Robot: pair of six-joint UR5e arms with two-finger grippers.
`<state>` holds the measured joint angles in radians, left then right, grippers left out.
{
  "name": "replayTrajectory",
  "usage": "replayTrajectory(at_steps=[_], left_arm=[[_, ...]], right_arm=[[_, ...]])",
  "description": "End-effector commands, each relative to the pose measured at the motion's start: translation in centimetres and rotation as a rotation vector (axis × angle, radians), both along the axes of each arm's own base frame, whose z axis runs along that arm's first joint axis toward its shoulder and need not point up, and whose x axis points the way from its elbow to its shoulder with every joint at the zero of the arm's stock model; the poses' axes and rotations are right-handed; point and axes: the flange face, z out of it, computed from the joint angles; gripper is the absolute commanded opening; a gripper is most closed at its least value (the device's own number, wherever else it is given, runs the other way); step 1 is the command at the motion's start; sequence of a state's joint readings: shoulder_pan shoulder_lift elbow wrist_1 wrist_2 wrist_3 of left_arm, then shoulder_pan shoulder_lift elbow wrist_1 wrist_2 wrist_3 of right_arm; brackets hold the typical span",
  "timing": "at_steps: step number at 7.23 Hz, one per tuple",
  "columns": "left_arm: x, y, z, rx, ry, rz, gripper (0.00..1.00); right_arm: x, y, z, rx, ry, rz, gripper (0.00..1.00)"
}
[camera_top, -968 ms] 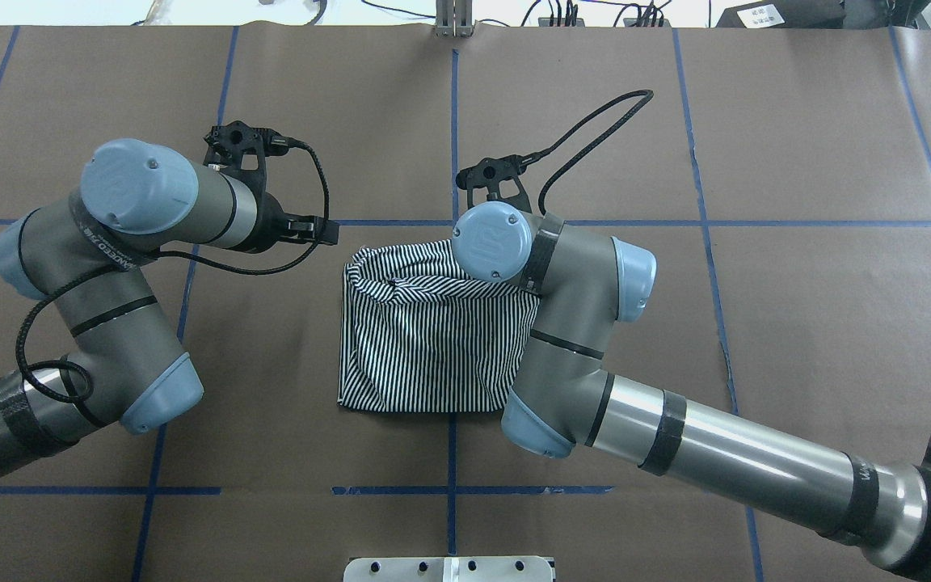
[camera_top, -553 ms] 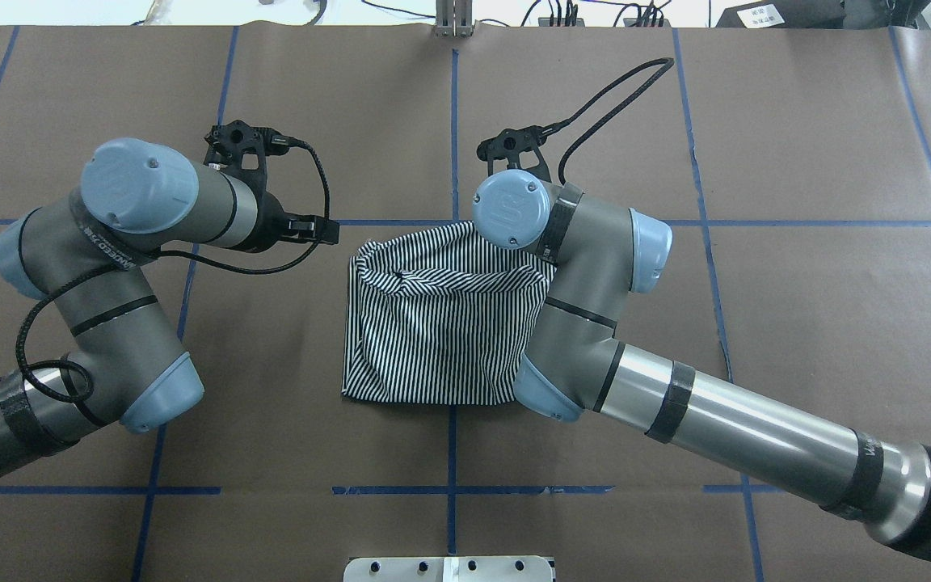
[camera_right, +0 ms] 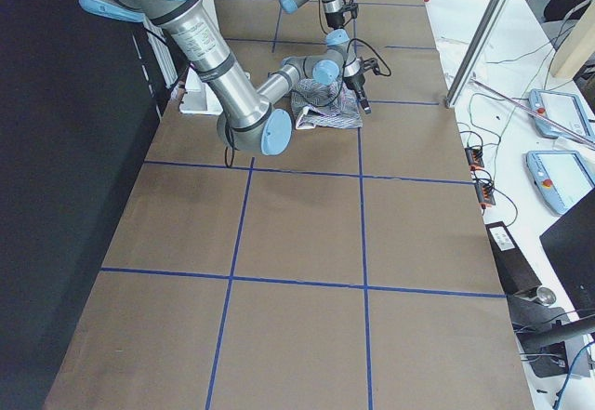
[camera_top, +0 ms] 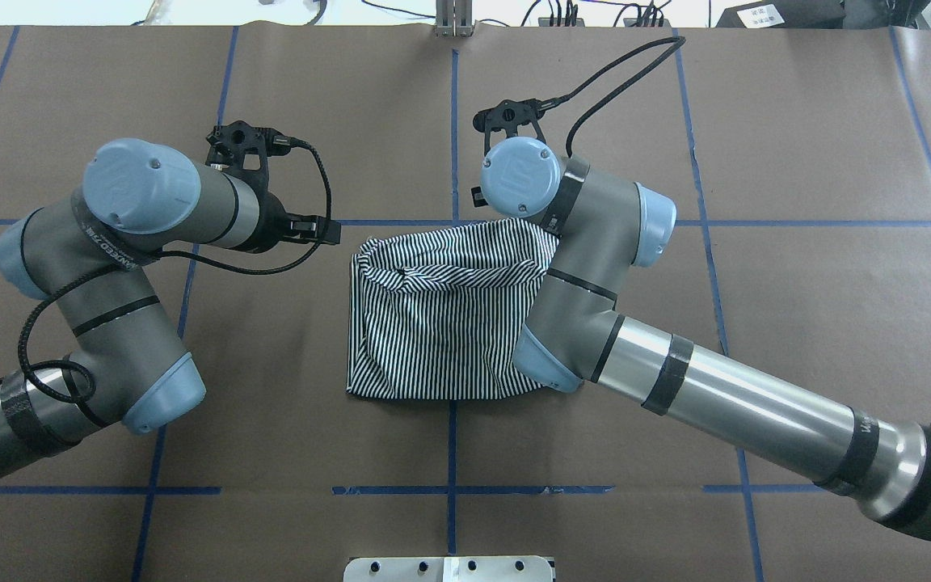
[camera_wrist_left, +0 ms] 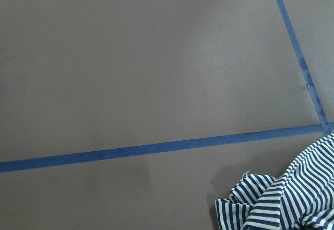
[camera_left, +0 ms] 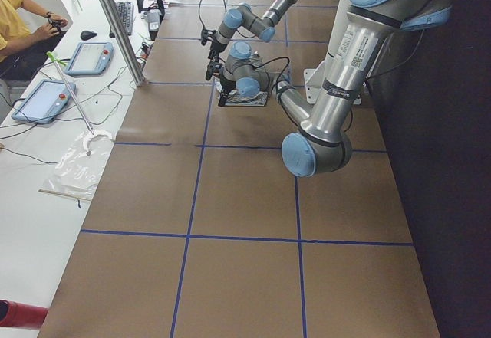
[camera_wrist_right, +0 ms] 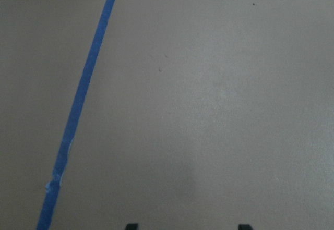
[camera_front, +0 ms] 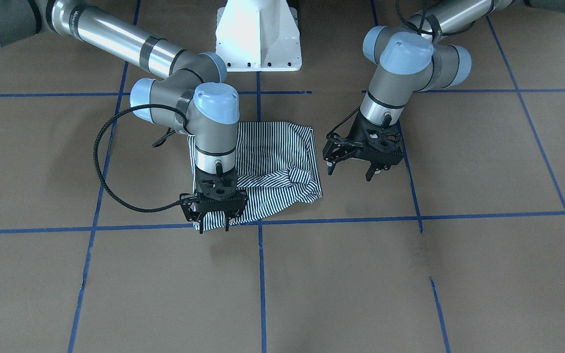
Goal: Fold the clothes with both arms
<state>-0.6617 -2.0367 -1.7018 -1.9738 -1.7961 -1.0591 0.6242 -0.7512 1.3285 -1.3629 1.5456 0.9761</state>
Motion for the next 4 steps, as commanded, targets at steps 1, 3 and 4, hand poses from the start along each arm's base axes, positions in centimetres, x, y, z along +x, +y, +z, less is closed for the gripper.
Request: replayTrajectory(at_steps=[1, 3, 4], left_arm=[[2.8, -1.1, -1.5, -0.081, 0.024, -0.040, 1.00], [8.2, 2.1, -2.2, -0.068, 0.004, -0.017, 1.00], [9.5, 3.4, -2.1, -0.066, -0.017, -0.008, 1.00]], right_arm=[[6.1, -3.6, -1.6, -0.084, -0.111, -0.046, 1.00], [8.5, -2.5, -1.1, -0.065, -0.132, -0.038, 1.00], [9.8, -1.3, -0.7, -0.054, -0.144, -0.040, 1.00]])
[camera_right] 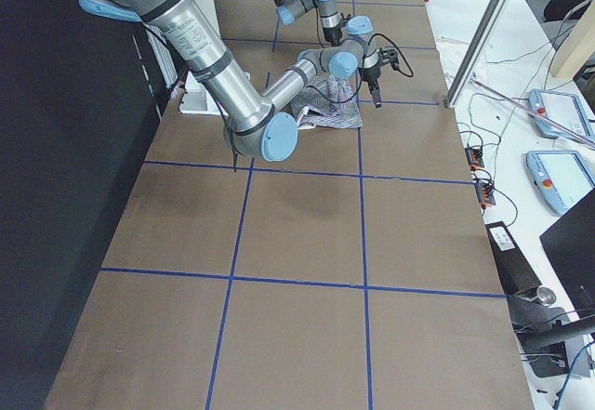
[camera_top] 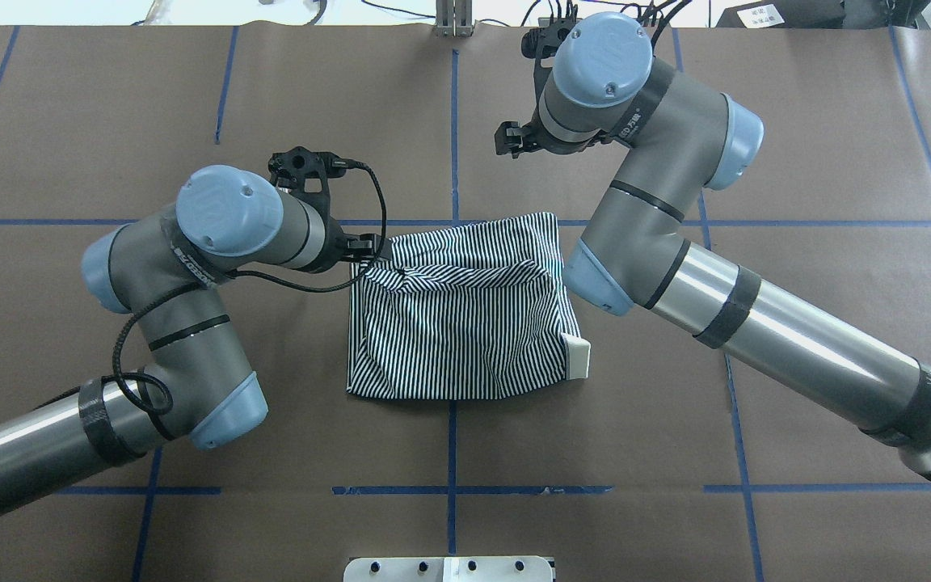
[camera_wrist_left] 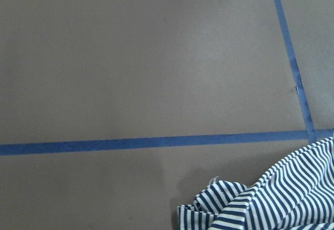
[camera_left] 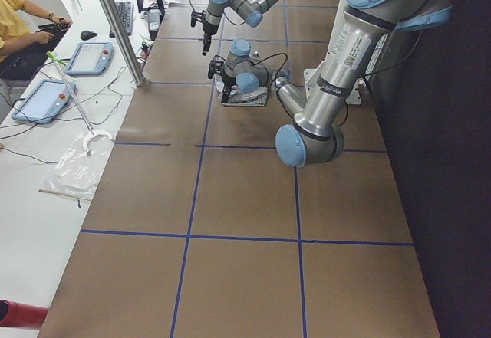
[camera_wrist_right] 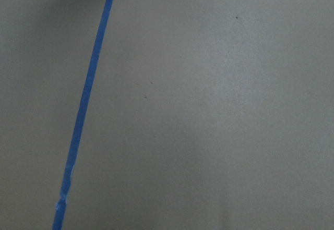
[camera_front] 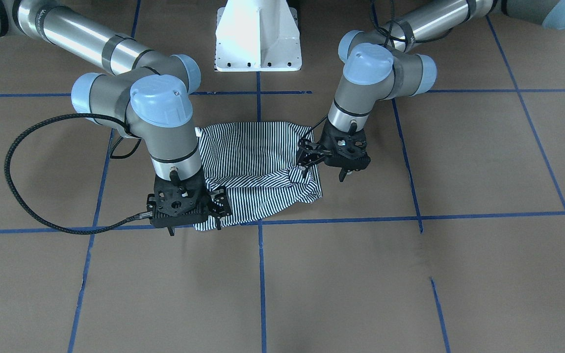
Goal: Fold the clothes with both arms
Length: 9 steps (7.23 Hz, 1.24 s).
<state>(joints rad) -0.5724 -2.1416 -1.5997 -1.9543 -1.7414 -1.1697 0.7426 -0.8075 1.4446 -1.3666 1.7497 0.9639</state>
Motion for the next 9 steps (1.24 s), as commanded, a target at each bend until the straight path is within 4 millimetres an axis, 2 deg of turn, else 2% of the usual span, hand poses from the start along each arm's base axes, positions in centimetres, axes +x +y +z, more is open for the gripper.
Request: replayTrajectory(at_steps=[1, 3, 4, 6, 7, 9], left_arm=[[2.7, 2.3, -0.6, 0.010, -0.015, 0.015, 1.00], [4.3, 4.1, -0.8, 0.025, -0.020, 0.030, 1.00], [4.4, 4.3, -0.7, 0.025, -0.023, 0.032, 1.00], [5.1, 4.2, -0.2, 0.018, -0.035, 0.035, 1.00], [6.1, 3.6, -0.5, 0.015, -0.043, 0.034, 1.00], [6.5, 3.2, -0.7, 0.020, -0.058, 0.020, 1.00]], right_arm=[[2.3, 1.8, 0.9, 0.013, -0.020, 0.001, 1.00], [2.4, 1.8, 1.0, 0.013, -0.020, 0.001, 1.00], [2.4, 1.8, 1.1, 0.012, -0.019, 0.001, 1.00], [2.4, 1.8, 1.4, 0.009, -0.016, 0.001, 1.00], [2.4, 1.8, 1.4, 0.011, -0.014, 0.001, 1.00], [2.4, 1.8, 1.7, 0.008, -0.013, 0.000, 1.00]])
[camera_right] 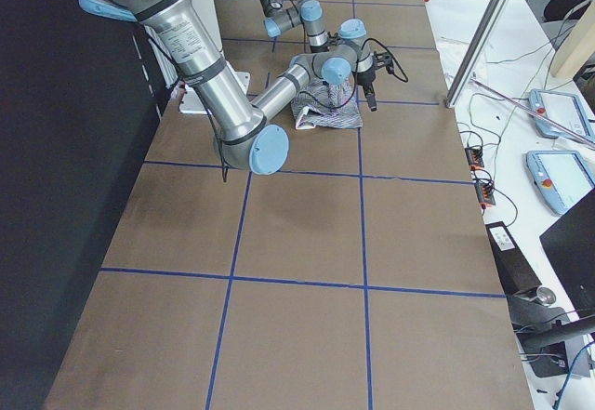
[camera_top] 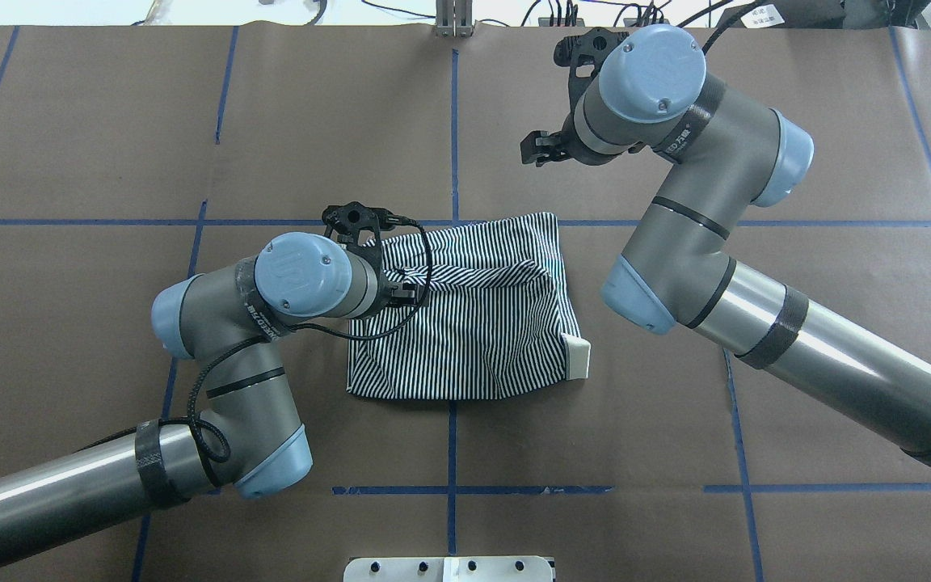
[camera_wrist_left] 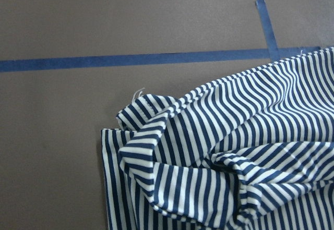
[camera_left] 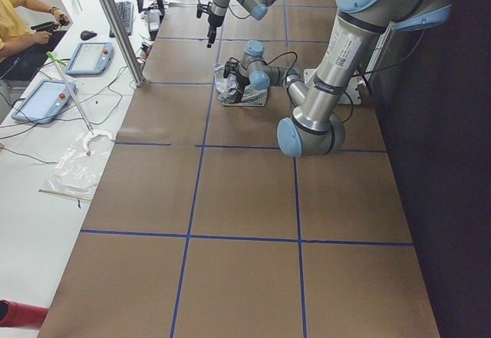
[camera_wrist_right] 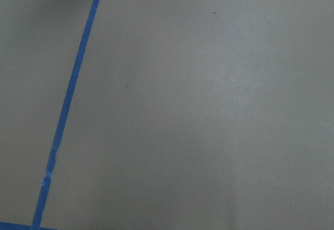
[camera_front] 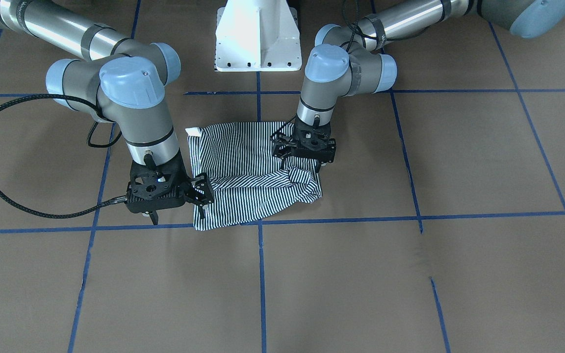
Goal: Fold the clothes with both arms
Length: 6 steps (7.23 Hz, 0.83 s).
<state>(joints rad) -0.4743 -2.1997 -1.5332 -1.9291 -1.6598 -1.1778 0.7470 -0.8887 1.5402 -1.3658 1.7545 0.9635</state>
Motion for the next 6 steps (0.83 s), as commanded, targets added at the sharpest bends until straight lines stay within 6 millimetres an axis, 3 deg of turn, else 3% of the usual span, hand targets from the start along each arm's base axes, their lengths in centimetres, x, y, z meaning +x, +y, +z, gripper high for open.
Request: replayTrajectory(at_steps=[1, 4, 6], left_arm=[[0.2, -0.3, 0.0, 0.002, -0.010, -0.008, 1.00], [-1.6, -3.6, 0.6, -0.004, -0.024, -0.059, 1.00], [-0.8, -8.1, 0.4, -0.018, -0.058, -0.102, 1.00]], right_arm=[[0.0, 0.0, 0.1, 0.001, 0.001, -0.001, 1.00], [0.0, 0.0, 0.1, 0.001, 0.001, -0.001, 1.00], [0.0, 0.0, 0.2, -0.001, 0.002, 0.001, 1.00]])
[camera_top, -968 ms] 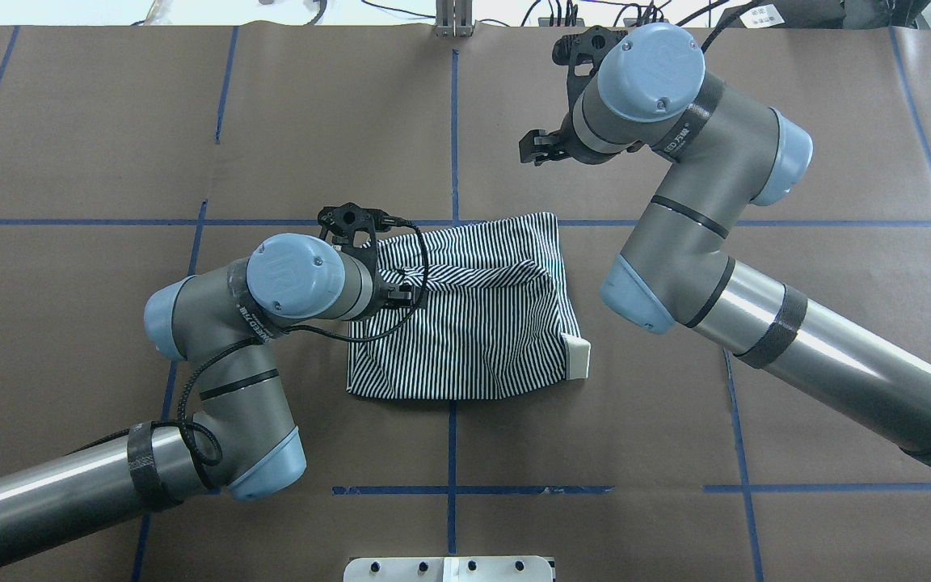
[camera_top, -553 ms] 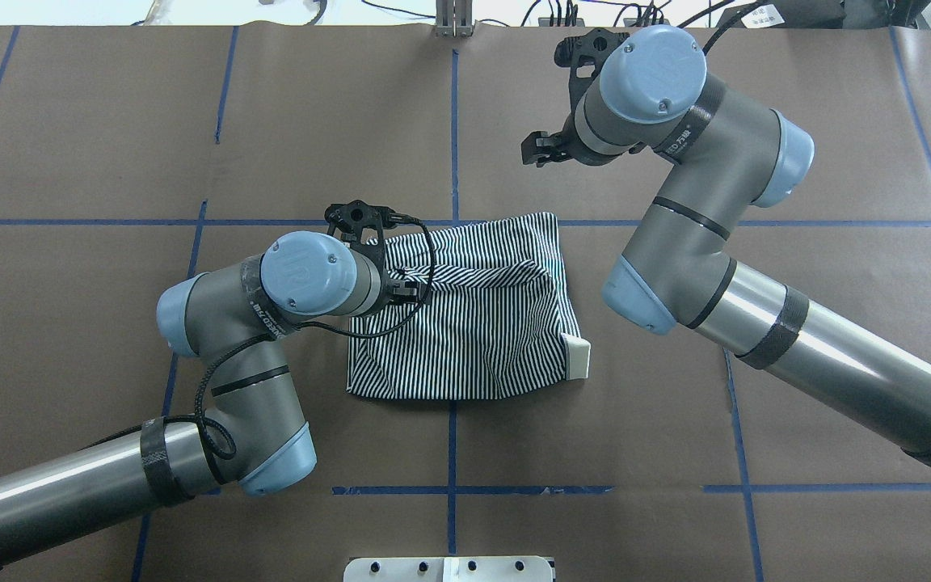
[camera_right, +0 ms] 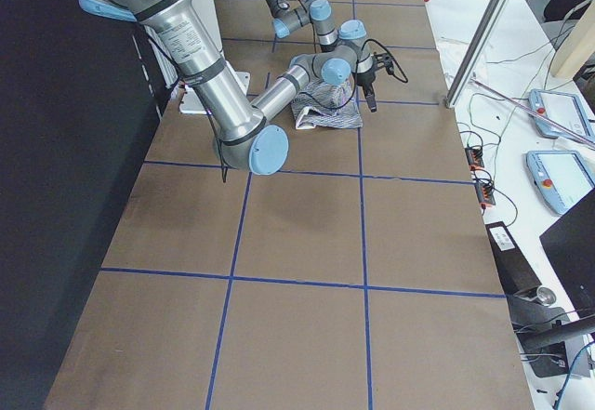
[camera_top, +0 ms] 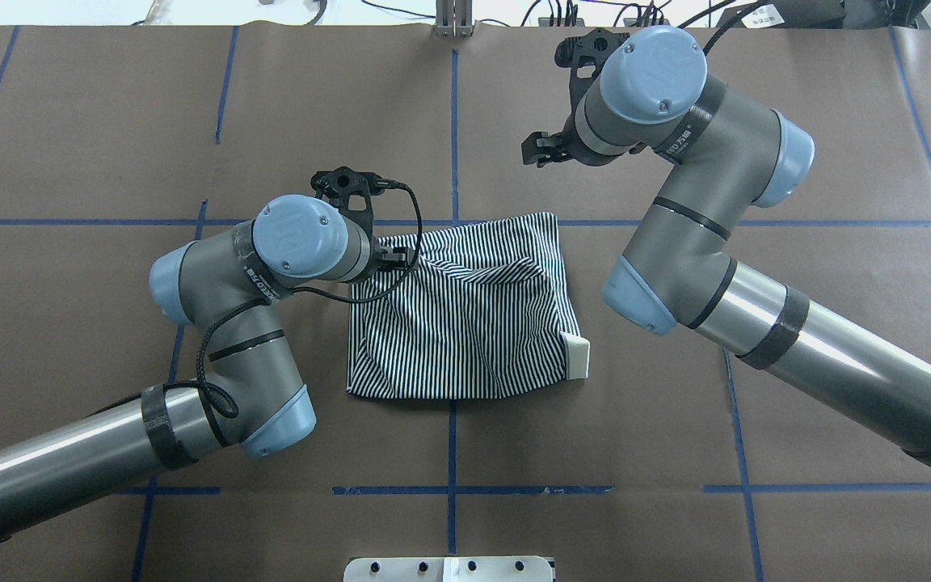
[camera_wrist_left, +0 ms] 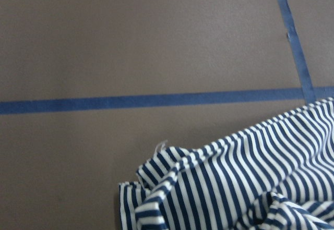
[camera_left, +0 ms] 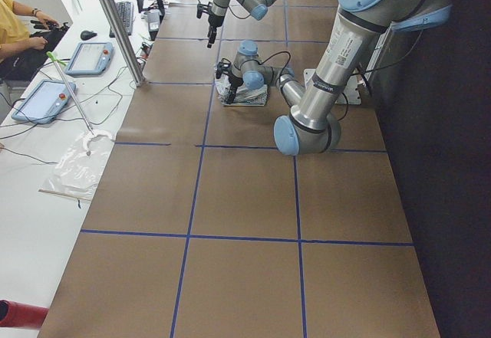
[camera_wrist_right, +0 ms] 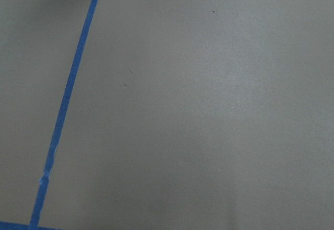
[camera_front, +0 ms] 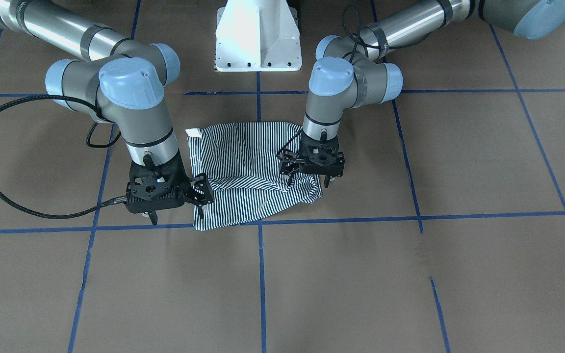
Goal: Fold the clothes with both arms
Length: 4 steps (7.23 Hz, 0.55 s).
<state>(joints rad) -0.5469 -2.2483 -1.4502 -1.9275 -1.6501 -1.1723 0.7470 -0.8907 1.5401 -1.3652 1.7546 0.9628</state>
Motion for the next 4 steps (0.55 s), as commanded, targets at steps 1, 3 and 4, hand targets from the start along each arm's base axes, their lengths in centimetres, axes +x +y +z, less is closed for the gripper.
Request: replayTrajectory(at_steps=[1, 3, 4], left_arm=[[-0.6, -5.3, 0.1, -0.010, -0.033, -0.055, 1.00], [-3.8, -8.5, 0.0, 0.032, -0.054, -0.062, 1.00], [-5.8, -9.7, -0.2, 0.056, -0.046, -0.001, 1.00]], right_arm=[[0.0, 0.0, -0.1, 0.002, -0.001, 0.001, 1.00], [-1.1, 1.0, -0.8, -0.002, -0.019, 0.002, 1.00], [-2.7, 2.6, -1.7, -0.045, -0.061, 0.033, 1.00]])
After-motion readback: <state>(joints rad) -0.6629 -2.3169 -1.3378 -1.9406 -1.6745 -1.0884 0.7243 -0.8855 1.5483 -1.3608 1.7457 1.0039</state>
